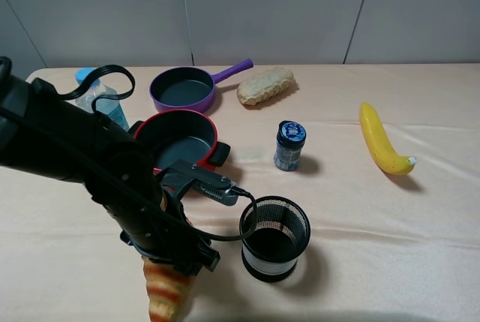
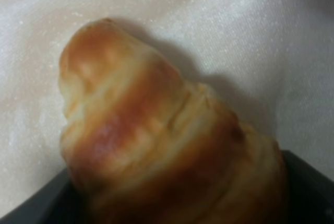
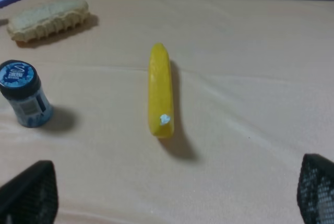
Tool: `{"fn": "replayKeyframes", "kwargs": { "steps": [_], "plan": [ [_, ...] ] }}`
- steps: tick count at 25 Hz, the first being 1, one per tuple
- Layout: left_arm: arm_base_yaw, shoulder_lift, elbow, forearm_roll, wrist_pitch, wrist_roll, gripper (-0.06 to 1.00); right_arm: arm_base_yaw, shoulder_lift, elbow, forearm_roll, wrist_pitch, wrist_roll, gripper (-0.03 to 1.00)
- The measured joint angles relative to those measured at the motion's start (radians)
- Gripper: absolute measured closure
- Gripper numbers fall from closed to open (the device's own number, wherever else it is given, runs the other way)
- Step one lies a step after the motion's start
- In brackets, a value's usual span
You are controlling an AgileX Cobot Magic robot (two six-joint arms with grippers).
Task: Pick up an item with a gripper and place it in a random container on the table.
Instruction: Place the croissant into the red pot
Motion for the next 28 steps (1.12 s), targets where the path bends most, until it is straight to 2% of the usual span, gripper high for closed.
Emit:
{"fn": "replayKeyframes", "kwargs": {
  "steps": [9, 28],
  "plan": [
    [0.000, 0.000, 0.000, -0.001, 0.002, -0.004, 0.26, 0.000, 0.000, 0.000, 0.000, 0.000, 0.000, 0.27],
    [0.000, -0.161, -0.030, -0.013, 0.179, -0.029, 0.26, 0.000, 0.000, 0.000, 0.008, 0.000, 0.000, 0.27]
  ]
}}
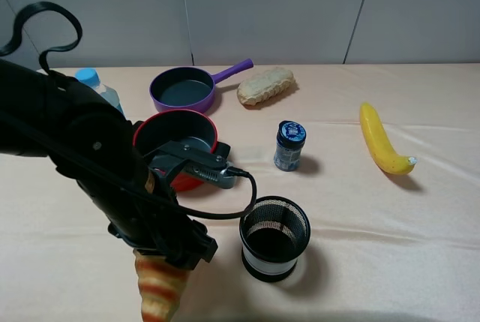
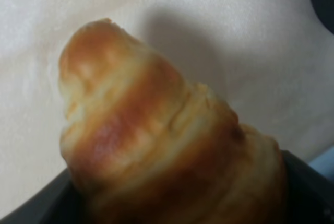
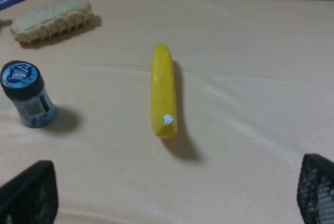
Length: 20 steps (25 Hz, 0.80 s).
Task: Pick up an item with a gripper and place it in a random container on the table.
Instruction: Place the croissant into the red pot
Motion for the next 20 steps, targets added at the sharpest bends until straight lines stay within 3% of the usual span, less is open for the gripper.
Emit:
{"fn": "replayKeyframes", "kwargs": {
  "steps": [20],
  "plan": [
    [0.000, -0.148, -0.061, -0.001, 0.205, -0.008, 0.26, 0.000, 0.000, 0.000, 0.002, 0.000, 0.000, 0.27]
  ]
}}
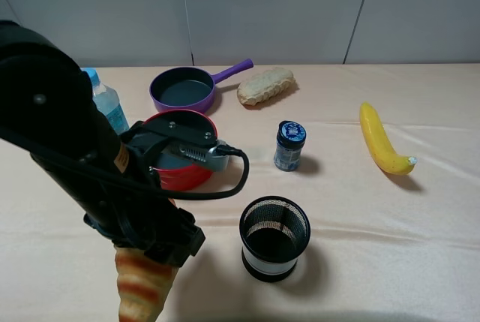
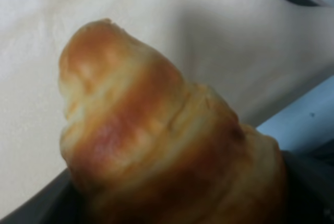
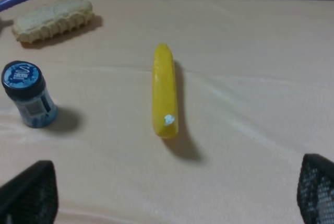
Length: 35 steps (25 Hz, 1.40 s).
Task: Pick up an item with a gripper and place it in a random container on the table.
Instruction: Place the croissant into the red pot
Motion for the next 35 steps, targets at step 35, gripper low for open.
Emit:
{"fn": "replayKeyframes", "kwargs": {
  "steps": [35],
  "plan": [
    [0.156, 0.051, -0.367, 0.225, 0.139, 0.131, 0.27, 0.000, 0.000, 0.000, 0.001, 0.000, 0.000, 0.27]
  ]
}}
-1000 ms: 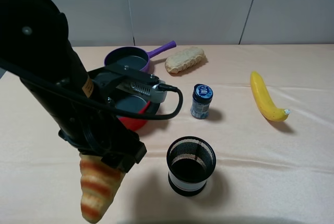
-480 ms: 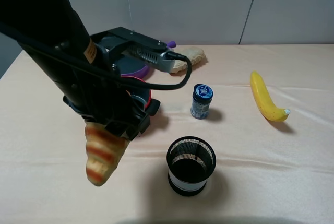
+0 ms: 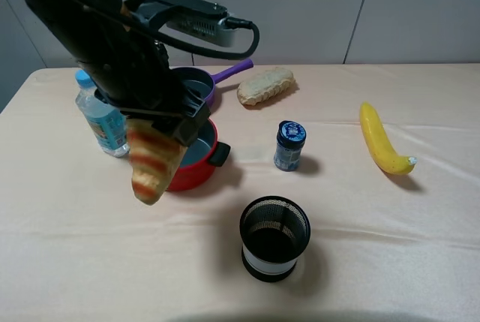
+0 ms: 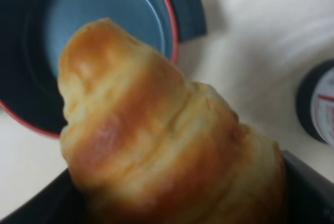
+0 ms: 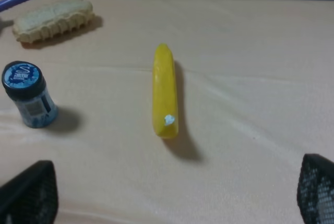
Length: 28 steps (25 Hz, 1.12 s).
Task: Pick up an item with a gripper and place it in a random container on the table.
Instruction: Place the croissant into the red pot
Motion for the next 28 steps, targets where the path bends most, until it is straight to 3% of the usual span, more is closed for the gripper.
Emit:
{"fn": "replayKeyframes", "kwargs": {
  "steps": [12, 28],
  "plan": [
    [0.012, 0.194, -0.185, 0.083, -0.027, 0.057, 0.27, 0.000, 0.000, 0.000, 0.000, 0.000, 0.000, 0.27],
    [0.108, 0.247, -0.191, 0.129, -0.161, 0.108, 0.27, 0.000, 0.000, 0.000, 0.004, 0.000, 0.000, 0.27]
  ]
}}
